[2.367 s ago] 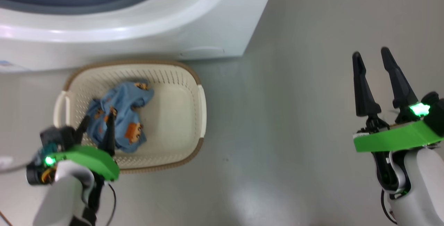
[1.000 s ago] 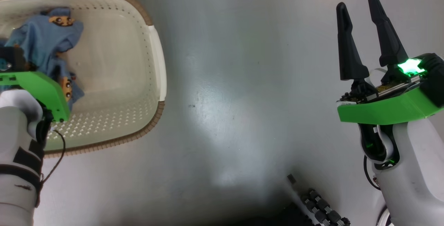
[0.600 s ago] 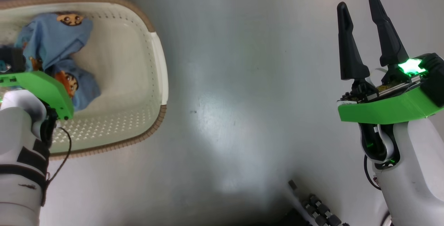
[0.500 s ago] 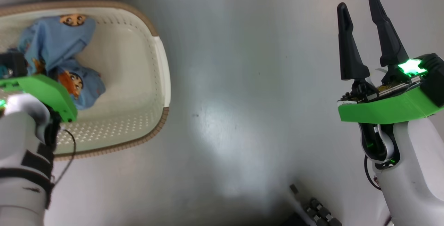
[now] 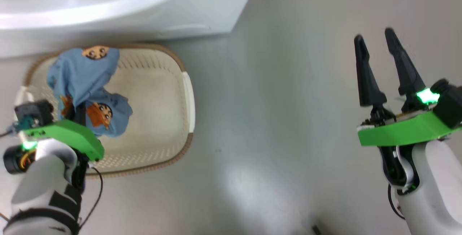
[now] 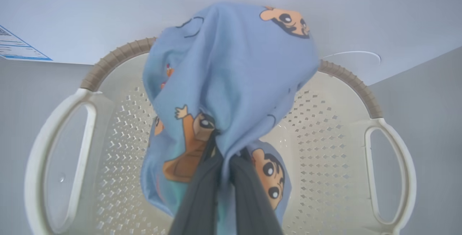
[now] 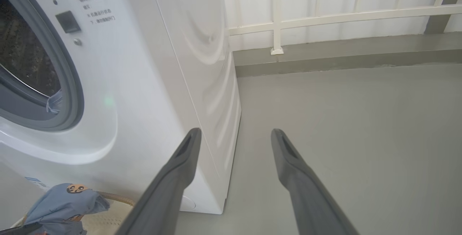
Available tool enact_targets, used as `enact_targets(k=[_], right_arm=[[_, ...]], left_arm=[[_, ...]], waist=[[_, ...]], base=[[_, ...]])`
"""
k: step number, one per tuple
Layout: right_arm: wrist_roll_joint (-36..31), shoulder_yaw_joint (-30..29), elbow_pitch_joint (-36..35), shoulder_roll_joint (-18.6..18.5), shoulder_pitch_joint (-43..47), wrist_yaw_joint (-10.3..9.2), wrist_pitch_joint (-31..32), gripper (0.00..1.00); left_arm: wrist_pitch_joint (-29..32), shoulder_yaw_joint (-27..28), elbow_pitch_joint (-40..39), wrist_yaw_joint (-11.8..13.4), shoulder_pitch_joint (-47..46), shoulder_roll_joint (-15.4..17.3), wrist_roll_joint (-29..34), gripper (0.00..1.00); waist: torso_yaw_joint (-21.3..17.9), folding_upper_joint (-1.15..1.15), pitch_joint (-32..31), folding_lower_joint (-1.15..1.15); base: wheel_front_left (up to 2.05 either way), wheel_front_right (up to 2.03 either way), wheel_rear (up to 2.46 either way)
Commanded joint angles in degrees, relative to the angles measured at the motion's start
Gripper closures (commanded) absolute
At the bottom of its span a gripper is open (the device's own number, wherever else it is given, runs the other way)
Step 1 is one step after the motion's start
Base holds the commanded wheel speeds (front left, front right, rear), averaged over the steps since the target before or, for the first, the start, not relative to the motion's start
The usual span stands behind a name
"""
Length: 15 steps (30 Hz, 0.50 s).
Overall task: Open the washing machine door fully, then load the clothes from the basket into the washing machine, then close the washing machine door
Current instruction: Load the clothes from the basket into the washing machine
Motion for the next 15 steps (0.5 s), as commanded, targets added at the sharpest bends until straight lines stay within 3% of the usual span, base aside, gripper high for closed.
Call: enact_targets(k=[1,15], right_arm=[[-0.2,0.7,-1.0,-0.8,2.4,0.25,-0.4,0.0],[-0.1,-0.5,0.2,-2.2,9.3,0.25,-0.4,0.0]], left_arm=[[-0.8,0.9,-1.4,-0.4,2.6,2.0,-0.2,1.0],[-1.0,4.7,-21.5,-0.8,16.0,0.9,1.2,1.0]], waist=[[2.3,0.0,-5.7,0.01],[4.7,0.0,-17.4,0.01]], base=[[0.0,0.0,0.0],[0.0,0.0,0.0]])
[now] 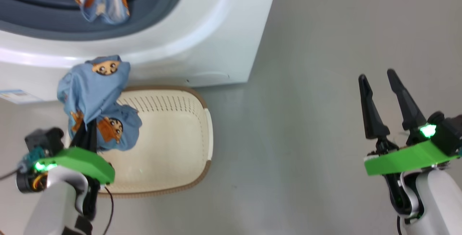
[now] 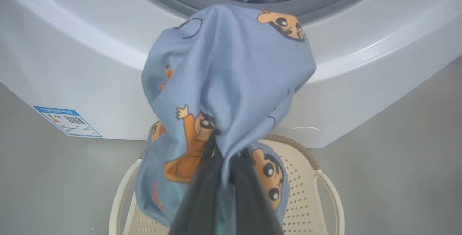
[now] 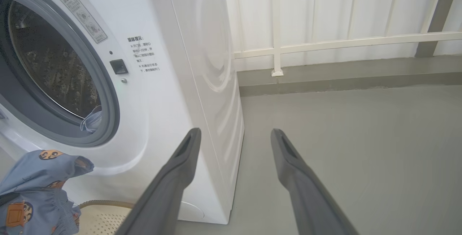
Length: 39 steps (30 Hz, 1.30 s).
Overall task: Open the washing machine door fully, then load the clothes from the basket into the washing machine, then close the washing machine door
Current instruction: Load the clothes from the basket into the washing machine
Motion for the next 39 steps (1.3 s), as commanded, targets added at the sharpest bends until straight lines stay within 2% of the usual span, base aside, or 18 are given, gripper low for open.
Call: enact_targets(k=[1,8,23,30,39], right_arm=[[-0.1,0.7,-1.0,-0.8,1.8,0.25,-0.4,0.0],[-0.1,0.0,-0.6,-1.2,5.3,0.25,-0.4,0.0],[-0.2,-2.2,-0.9,-1.5,10.6,0.25,-0.4,0.0],[-0.3,-2.7,-1.2,-1.1,10.8,0.25,-0.4,0.0],[0.0,-2.8,-1.6,-0.4,9.1,0.25,-0.4,0.0]], left_arm=[[-0.8,2.2,-2.9,-0.2,2.2,1.7,0.9,1.0],[-0.8,4.9,-14.7,-0.3,11.2,0.1,3.0,1.0],[-0.8,9.9,-38.0,-0.3,28.0,-4.8,7.3,1.0],[-0.8,10.1,-41.0,-0.3,29.9,-5.7,7.8,1.0],[-0.8,10.3,-39.8,-0.3,24.8,-4.8,7.7,1.0]], waist=[[1.8,0.0,-4.6,0.01],[2.3,0.0,-9.4,0.01],[3.5,0.0,-13.8,0.01],[3.6,0.0,-13.0,0.01],[2.6,0.0,-8.9,0.01]], base=[[0.0,0.0,0.0],[0.0,0.0,0.0],[0.0,0.0,0.0],[0.0,0.0,0.0],[0.0,0.0,0.0]])
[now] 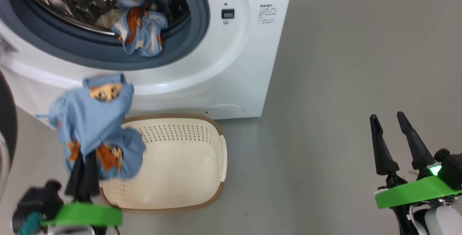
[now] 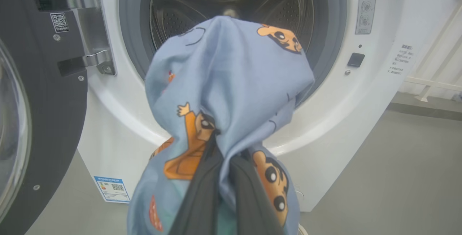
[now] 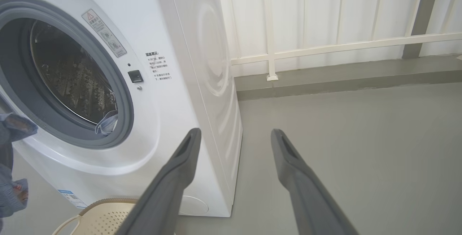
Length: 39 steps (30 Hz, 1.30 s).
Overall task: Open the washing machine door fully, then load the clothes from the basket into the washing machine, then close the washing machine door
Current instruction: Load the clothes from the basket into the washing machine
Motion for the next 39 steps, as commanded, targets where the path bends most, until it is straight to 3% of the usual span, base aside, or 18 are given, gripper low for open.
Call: enact_targets(k=[1,14,21,30,35,39], right_arm=[[0.0,0.7,-1.6,-0.5,-1.6,0.25,-0.4,0.0],[0.4,1.5,-2.6,0.7,-8.3,0.25,-0.4,0.0],[0.7,2.6,-3.0,1.8,-12.8,0.25,-0.4,0.0],[1.1,3.8,-3.3,2.9,-15.5,0.25,-0.4,0.0],[1.1,4.2,-3.4,3.5,-16.3,0.25,-0.4,0.0],[1.1,4.8,-3.4,3.8,-16.7,0.25,-0.4,0.0]], left_arm=[[-0.4,1.8,-0.6,-0.3,-3.9,1.5,0.6,1.0],[0.1,0.3,11.1,-0.3,-29.2,6.1,-0.5,1.0],[1.4,0.4,24.5,-0.3,-48.6,9.5,-1.4,1.0],[0.4,-2.3,38.1,-0.3,-65.4,13.2,0.7,1.0],[-0.3,-3.7,39.9,-0.3,-71.6,13.9,2.6,1.0],[-0.4,-2.7,34.7,-0.3,-72.8,14.6,3.7,1.0]], waist=[[-0.6,0.0,2.4,0.0],[-3.2,0.0,14.0,0.0],[-6.0,0.0,20.2,0.0],[-8.7,0.0,24.9,0.0],[-9.5,0.0,26.4,0.0],[-10.2,0.0,27.1,0.0]], base=[[0.0,0.0,0.0],[0.0,0.0,0.0],[0.0,0.0,0.0],[0.0,0.0,0.0],[0.0,0.0,0.0],[0.0,0.0,0.0]])
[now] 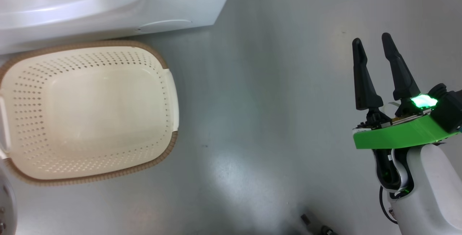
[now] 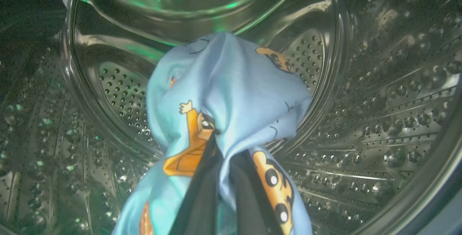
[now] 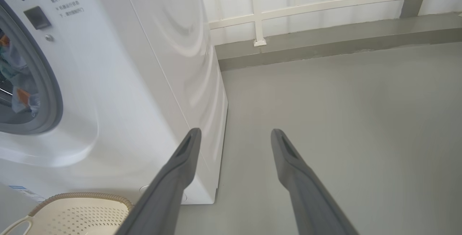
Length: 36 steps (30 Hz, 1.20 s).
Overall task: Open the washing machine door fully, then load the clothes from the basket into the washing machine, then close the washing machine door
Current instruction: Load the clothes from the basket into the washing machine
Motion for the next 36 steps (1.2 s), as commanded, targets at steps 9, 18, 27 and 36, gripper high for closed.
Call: enact_targets(k=[9,18,27,36], right_arm=[[0.2,1.7,-1.0,0.5,0.3,0.25,-0.4,0.0],[0.2,2.2,-0.8,0.4,0.6,0.25,-0.4,0.0],[0.1,2.3,-0.5,-0.4,0.8,0.25,-0.4,0.0],[-0.3,1.7,-0.3,-2.0,1.6,0.25,-0.4,0.0]], left_arm=[[-0.3,2.6,-1.7,-0.3,2.7,2.6,2.2,0.0],[-0.4,2.3,6.9,-0.1,2.3,2.3,2.5,0.0],[-0.4,2.8,7.4,-0.2,4.9,1.7,1.4,0.0],[-0.4,5.0,-0.2,-0.3,16.5,-0.6,0.1,0.0]], waist=[[-1.0,0.0,0.7,-0.01],[-0.3,0.0,-0.5,-0.01],[0.6,0.0,-2.8,-0.01],[2.5,0.0,-7.1,-0.01]], base=[[0.0,0.0,0.0],[0.0,0.0,0.0],[0.0,0.0,0.0],[0.0,0.0,0.0]])
